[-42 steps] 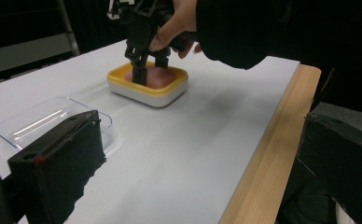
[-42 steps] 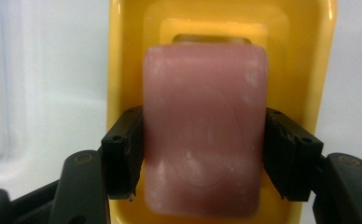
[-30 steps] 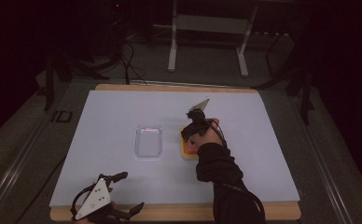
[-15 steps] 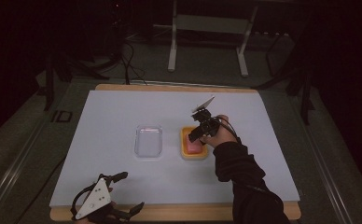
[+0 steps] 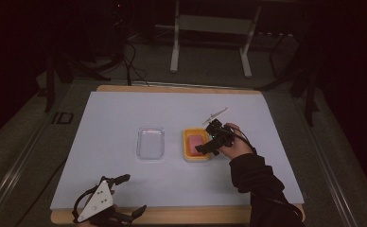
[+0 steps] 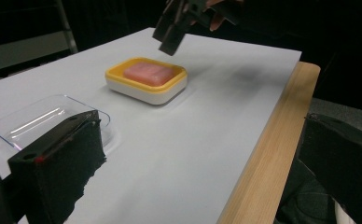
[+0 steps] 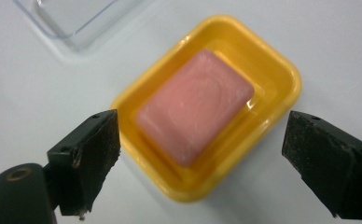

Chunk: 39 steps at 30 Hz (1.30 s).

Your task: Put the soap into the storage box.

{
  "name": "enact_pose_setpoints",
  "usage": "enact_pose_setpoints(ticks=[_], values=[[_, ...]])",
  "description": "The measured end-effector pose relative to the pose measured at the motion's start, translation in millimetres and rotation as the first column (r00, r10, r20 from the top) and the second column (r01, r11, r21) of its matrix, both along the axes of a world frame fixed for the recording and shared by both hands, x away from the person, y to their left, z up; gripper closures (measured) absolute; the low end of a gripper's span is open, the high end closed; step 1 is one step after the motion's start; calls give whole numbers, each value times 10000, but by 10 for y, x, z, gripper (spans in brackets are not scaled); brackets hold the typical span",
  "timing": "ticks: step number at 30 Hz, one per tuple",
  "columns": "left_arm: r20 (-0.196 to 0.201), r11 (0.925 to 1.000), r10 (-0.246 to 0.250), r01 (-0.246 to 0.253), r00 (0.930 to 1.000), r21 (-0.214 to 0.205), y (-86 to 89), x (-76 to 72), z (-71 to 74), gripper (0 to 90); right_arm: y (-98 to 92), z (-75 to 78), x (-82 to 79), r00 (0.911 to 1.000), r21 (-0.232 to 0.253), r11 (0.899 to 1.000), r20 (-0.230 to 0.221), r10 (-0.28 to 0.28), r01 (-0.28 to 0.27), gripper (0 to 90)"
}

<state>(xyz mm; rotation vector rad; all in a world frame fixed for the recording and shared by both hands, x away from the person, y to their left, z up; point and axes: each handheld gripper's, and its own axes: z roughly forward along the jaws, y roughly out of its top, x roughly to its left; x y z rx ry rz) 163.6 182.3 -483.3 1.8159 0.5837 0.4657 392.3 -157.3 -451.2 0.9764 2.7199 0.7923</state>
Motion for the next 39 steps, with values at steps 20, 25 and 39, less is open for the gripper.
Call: enact_pose_setpoints(ticks=[20, 25, 39], values=[[-49, 10000, 23, -23, 10000, 71, -12, 5, -8, 8, -554, -107, -347, 9894, 2487, 9674, 1212, -800, 478, 136], [-65, 10000, 35, -35, 10000, 64, -8, 8, -10, 8, -651, -131, -456, 9885, 2474, 9676, 1257, -841, 509, 137], [-83, 9999, 31, -30, 10000, 99, -15, 10, -14, 8, -950, -158, -730, 9819, 2581, 9623, 1413, -1258, 862, 137]])
